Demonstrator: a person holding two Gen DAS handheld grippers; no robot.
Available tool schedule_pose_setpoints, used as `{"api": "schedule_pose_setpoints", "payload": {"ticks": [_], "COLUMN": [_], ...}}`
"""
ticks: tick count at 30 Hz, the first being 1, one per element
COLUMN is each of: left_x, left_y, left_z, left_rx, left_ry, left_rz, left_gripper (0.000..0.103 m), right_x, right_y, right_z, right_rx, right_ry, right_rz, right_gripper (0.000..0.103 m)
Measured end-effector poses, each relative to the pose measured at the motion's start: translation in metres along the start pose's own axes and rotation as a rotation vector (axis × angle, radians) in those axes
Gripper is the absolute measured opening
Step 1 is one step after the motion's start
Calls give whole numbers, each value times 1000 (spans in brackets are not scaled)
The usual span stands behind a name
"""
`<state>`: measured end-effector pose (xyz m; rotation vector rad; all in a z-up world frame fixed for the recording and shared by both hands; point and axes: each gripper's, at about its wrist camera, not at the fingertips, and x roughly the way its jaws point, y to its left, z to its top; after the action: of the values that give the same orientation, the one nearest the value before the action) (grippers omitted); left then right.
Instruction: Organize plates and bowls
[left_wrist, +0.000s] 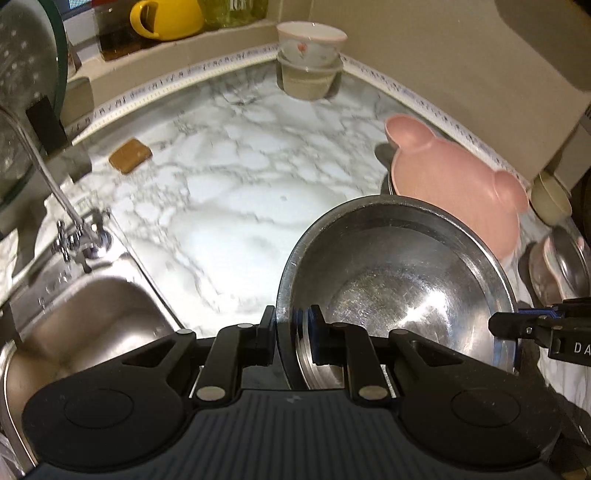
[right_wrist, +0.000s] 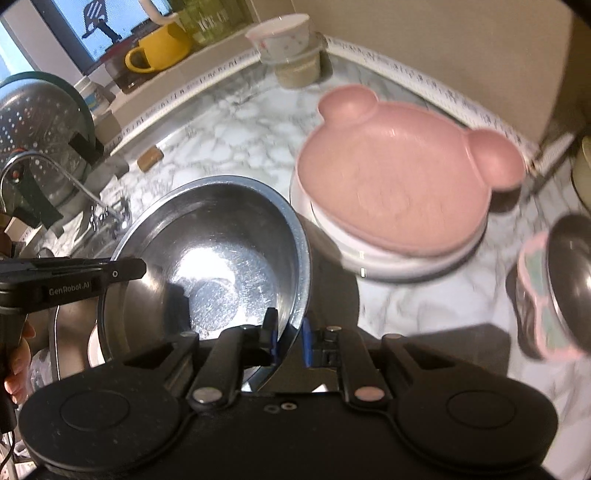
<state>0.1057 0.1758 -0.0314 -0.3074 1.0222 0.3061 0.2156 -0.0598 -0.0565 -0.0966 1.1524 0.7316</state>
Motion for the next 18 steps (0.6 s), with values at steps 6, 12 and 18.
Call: {"api": "schedule_pose_setpoints", "payload": {"ticks": [6,12,18], "left_x": [2,9,15], "left_y": [-14,-21,-24], "left_z": [-20,-34,-41], "left_rx": [26,31,31], "left_ry": [16,45,57], "left_rz": [-5,-18,-21], "left_gripper": [16,16,16], "right_x": [1,0,3], "right_y": [-11,-15,-19], "right_z": [-24,-37,-41], "right_rx": [30,40,52], "right_ry": [26,34,37], "right_rz": [-15,-31,-46], "right_gripper": [14,14,14]}}
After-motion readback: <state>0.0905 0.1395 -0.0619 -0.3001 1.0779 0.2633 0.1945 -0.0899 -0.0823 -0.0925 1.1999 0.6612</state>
